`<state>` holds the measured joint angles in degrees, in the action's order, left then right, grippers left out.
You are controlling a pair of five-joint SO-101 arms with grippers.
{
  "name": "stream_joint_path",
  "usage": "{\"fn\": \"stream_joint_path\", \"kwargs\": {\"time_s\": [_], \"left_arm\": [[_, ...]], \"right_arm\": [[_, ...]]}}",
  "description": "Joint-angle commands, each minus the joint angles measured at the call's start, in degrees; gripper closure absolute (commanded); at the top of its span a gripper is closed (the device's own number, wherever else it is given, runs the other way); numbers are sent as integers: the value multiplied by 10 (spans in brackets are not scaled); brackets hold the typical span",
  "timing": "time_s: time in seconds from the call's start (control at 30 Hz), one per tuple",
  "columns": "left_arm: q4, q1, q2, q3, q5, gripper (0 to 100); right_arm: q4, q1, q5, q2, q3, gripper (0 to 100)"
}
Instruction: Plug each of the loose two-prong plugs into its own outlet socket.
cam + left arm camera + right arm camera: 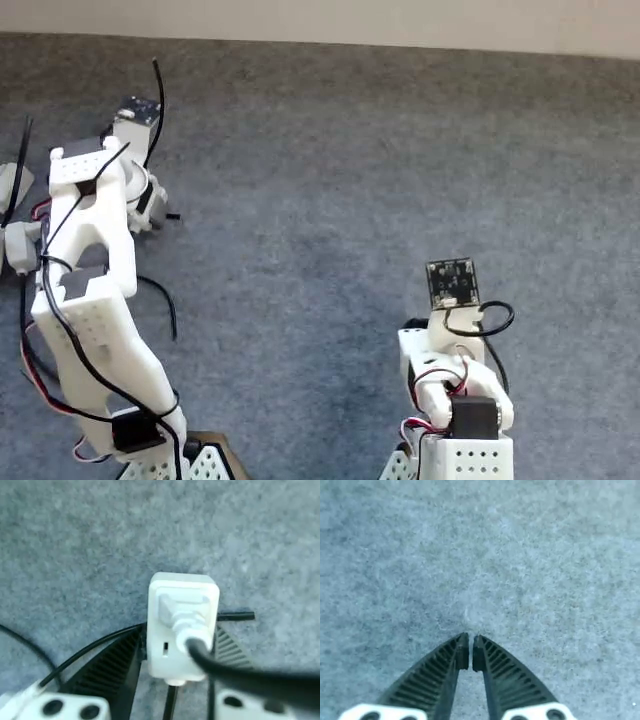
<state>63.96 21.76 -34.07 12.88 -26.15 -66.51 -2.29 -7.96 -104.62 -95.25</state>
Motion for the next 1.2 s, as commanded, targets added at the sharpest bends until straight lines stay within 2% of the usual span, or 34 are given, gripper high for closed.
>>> {"fn": "stream_joint_path", "kwargs": {"time_s": [0.0,0.23,0.37,0.53,0.63,0.73,0.83,1.0,1.03,1.17], "left_arm": [[25,0,29,17,2,733],[39,3,130,18,4,733],[74,0,225,17,6,733],[122,0,371,15,82,733],[170,0,468,-14,157,735],[181,0,574,-109,202,806],[161,-19,676,-253,205,891],[121,-40,856,-488,203,961],[113,-40,892,-525,196,994],[91,-40,1030,-657,126,995]], "right_arm": [[9,0,7,-5,-84,972],[9,0,7,-4,-84,972],[9,0,7,-4,-84,972],[9,0,7,-4,-85,972],[9,0,7,-4,-85,972],[9,0,7,-4,-85,972],[9,0,7,-4,-85,972],[9,0,7,-4,-85,972],[9,0,7,-4,-85,972],[9,0,7,-4,-85,972]]}}
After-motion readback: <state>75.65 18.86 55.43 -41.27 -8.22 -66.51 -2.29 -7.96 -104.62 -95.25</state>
